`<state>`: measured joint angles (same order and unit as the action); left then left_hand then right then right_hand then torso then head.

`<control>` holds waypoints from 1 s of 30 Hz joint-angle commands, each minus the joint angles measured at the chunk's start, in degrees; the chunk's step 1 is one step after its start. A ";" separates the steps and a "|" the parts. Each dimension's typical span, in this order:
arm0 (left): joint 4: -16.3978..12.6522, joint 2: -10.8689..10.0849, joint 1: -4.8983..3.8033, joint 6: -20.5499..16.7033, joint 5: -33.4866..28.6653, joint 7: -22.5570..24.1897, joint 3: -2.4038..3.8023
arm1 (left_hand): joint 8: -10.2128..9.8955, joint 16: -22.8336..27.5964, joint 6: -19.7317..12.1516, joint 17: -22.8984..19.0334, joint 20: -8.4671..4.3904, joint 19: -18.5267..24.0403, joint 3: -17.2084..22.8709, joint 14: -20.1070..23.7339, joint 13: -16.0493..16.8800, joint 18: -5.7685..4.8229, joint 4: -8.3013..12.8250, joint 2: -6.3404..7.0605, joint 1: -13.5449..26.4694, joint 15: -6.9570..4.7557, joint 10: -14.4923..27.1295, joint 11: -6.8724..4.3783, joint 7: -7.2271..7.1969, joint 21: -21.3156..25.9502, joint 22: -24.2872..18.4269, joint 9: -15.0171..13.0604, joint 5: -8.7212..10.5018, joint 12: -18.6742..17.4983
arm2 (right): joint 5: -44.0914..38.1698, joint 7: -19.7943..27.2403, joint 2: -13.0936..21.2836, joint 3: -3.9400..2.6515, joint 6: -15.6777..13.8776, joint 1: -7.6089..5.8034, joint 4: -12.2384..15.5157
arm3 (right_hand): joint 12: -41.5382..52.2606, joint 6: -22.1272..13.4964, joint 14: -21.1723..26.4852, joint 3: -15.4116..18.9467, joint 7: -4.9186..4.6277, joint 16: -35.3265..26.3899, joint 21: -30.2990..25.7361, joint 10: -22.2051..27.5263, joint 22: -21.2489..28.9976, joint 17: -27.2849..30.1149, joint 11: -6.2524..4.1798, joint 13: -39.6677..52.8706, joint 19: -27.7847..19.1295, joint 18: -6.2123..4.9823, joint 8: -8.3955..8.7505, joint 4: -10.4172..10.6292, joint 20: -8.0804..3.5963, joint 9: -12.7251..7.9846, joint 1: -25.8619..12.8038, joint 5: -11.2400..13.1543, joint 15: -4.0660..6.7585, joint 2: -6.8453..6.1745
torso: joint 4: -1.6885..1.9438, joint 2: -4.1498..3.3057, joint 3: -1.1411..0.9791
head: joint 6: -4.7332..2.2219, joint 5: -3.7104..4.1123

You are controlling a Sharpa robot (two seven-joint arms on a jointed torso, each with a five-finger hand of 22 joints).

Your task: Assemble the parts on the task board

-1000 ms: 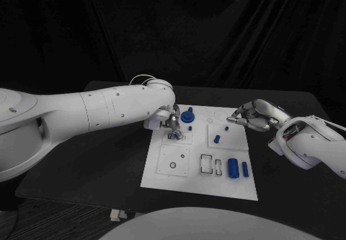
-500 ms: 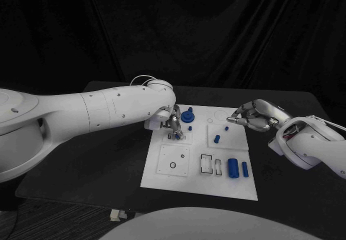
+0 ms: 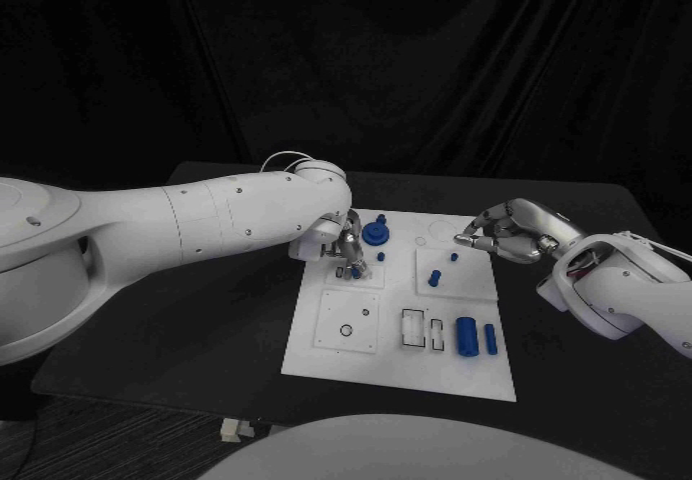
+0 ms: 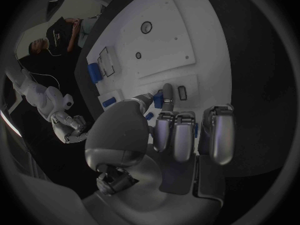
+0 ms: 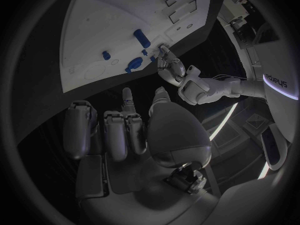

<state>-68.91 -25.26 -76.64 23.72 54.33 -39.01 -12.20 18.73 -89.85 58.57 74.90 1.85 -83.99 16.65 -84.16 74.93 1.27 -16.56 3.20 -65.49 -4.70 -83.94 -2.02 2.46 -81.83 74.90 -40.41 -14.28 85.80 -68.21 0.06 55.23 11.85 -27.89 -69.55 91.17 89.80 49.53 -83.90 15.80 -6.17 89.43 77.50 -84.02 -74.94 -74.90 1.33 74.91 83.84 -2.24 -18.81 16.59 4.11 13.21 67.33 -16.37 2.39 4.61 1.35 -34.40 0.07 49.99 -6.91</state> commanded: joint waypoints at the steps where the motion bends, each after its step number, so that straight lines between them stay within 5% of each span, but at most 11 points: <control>1: 0.01 0.14 0.11 0.57 -0.29 0.57 0.04 | -0.42 0.03 0.37 14.92 0.29 -2.03 -0.72 -5.74 10.06 0.64 -0.03 -0.05 1.10 0.39 -2.10 0.52 0.07 0.29 12.57 0.18 0.94 -0.34 | -0.31 -0.68 0.02 -0.03 0.13 0.11 0.09 | 0.20 -0.26 -5.65 0.36 -0.10 -0.26 -0.36 -5.98 -10.73 -13.25 0.46 15.09 -0.38 -1.00 0.37 -0.13 0.18 -0.08 0.25 -0.33 -0.39 0.40 | 0.01 -0.03 -0.01 | 0.01 -0.03; 20: 0.34 0.46 0.20 1.33 -0.29 0.95 0.04 | -0.77 0.11 0.59 14.84 0.37 -1.99 -2.70 -5.70 10.03 0.65 -0.06 -0.26 3.06 0.48 -2.05 0.63 0.17 0.37 12.55 0.51 2.35 -0.37 | -0.31 -0.65 0.00 -0.03 0.06 0.12 0.11 | 0.20 -0.23 -5.64 0.48 -0.10 -0.28 -0.41 -5.98 -10.72 -13.20 0.45 15.09 -0.40 -1.01 0.37 -0.07 0.18 -0.09 0.35 -0.32 -0.39 0.46 | 0.00 0.00 0.00 | 0.01 -0.05; 30: 0.51 0.54 0.24 2.28 -0.29 1.44 0.04 | -0.82 0.24 0.42 14.71 0.40 -1.87 -3.04 -5.63 9.84 0.70 0.23 -0.43 2.59 0.51 -1.86 0.63 0.13 0.60 12.49 0.49 1.35 -0.56 | -0.31 -0.68 -0.10 -0.03 0.18 0.13 0.01 | 0.20 -0.23 -5.64 0.48 -0.10 -0.28 -0.41 -5.98 -10.72 -13.20 0.45 15.09 -0.40 -1.01 0.37 -0.07 0.18 -0.09 0.35 -0.32 -0.39 0.46 | 0.00 0.00 -0.01 | 0.01 -0.10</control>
<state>-68.39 -24.86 -76.52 24.81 54.34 -38.76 -12.20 18.24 -89.85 58.77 74.90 1.85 -83.99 13.85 -83.95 74.93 1.27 -16.28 3.12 -62.99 -4.49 -84.13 -1.83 2.66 -81.54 74.90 -39.94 -12.75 85.36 -68.21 0.06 55.16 11.85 -27.88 -69.55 91.16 89.80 49.53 -83.90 15.96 -6.17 89.43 77.29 -84.02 -74.92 -74.90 1.33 74.90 83.84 -2.25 -18.81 16.44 4.11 13.21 67.55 -16.37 2.39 4.84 1.35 -34.40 0.07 49.99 -6.99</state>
